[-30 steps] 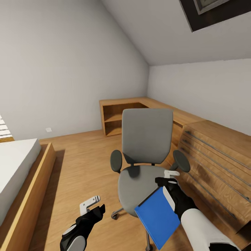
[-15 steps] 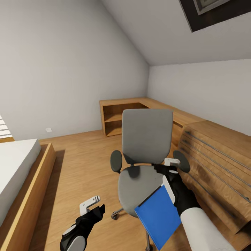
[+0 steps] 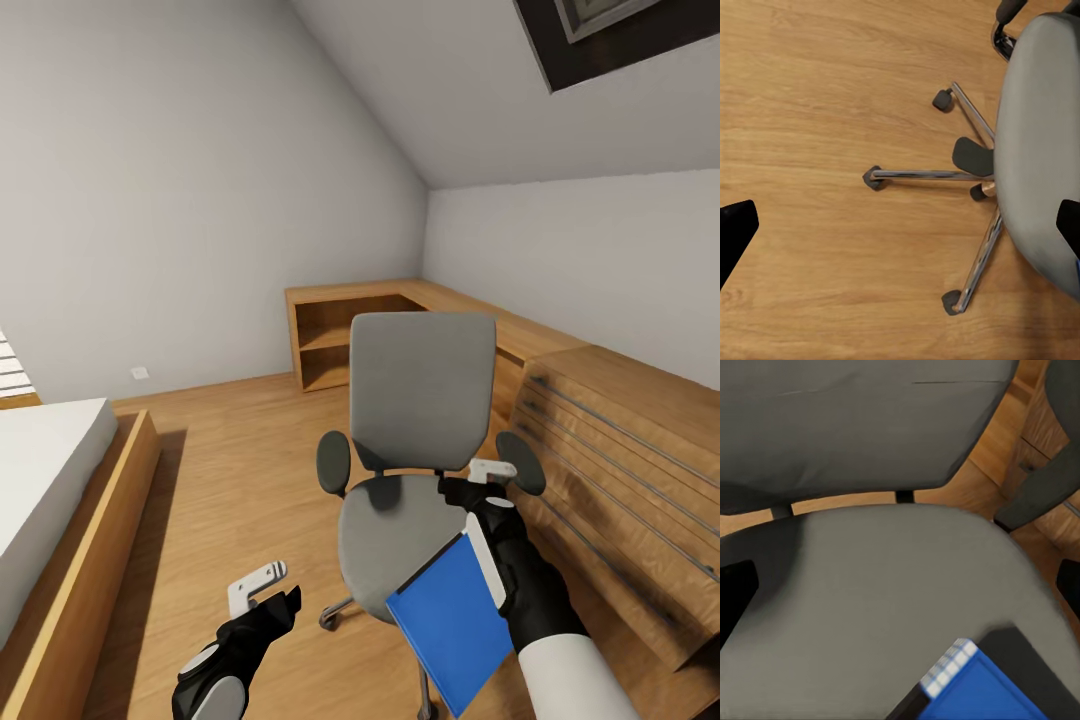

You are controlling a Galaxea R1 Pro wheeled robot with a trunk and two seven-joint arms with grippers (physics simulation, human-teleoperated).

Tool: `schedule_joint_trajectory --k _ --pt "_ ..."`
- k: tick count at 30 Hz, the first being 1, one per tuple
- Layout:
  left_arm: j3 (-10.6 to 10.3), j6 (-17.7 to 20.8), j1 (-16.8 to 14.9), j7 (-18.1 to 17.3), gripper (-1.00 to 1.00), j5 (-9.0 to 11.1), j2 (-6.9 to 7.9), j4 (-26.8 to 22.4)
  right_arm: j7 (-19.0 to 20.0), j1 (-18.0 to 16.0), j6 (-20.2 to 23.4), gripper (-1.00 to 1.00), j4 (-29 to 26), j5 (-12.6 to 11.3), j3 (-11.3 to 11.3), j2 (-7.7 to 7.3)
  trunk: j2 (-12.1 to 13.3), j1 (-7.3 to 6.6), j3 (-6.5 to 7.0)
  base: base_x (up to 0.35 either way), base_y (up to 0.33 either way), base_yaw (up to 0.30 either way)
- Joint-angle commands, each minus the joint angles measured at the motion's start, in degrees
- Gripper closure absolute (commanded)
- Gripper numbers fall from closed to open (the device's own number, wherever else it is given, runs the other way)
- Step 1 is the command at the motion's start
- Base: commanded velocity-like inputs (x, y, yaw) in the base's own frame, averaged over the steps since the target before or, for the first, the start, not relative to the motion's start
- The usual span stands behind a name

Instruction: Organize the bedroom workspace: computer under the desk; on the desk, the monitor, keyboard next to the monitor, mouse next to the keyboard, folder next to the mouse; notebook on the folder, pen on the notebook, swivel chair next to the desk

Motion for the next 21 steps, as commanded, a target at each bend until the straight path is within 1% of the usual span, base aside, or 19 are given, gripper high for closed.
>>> schedule_joint_trajectory --k 1,8,13,16,19,21 --pt "-0.1 0.1 -0.1 0.4 -1.0 0.3 0.05 -0.1 -0.2 0.0 0.3 -1.0 -0.2 -0.2 0.0 0.08 0.0 -0.01 -0.06 0.0 0.0 0.0" --pt "0.0 0.1 -0.1 0.4 -1.0 0.2 0.1 -0.1 -0.2 0.2 0.6 -1.0 -0.9 -0.3 0.0 0.42 0.0 -0.01 -0.06 0.0 0.0 0.0" --pt "0.0 0.1 -0.1 0.4 -1.0 0.2 0.08 -0.1 -0.3 0.3 0.6 -1.0 -1.0 -0.3 0.1 1.19 0.0 -0.01 -0.06 0.0 0.02 0.0" --pt "0.0 0.1 -0.1 0.4 -1.0 0.2 0.11 -0.1 -0.3 0.3 0.6 -1.0 -1.0 -0.3 0.0 1.24 0.0 -0.01 -0.06 0.0 0.15 0.0" --pt "-0.1 0.1 -0.1 0.4 -1.0 0.1 0.09 -0.1 -0.2 0.3 0.5 -1.0 -1.0 -0.3 0.0 1.28 0.0 -0.01 -0.06 0.0 0.25 0.0" --pt "-0.1 0.0 -0.1 0.4 -1.0 -0.1 0.06 -0.1 -0.2 0.3 0.4 -1.0 -1.0 -0.3 -0.1 1.28 0.0 -0.01 -0.03 0.0 0.313 -0.156"
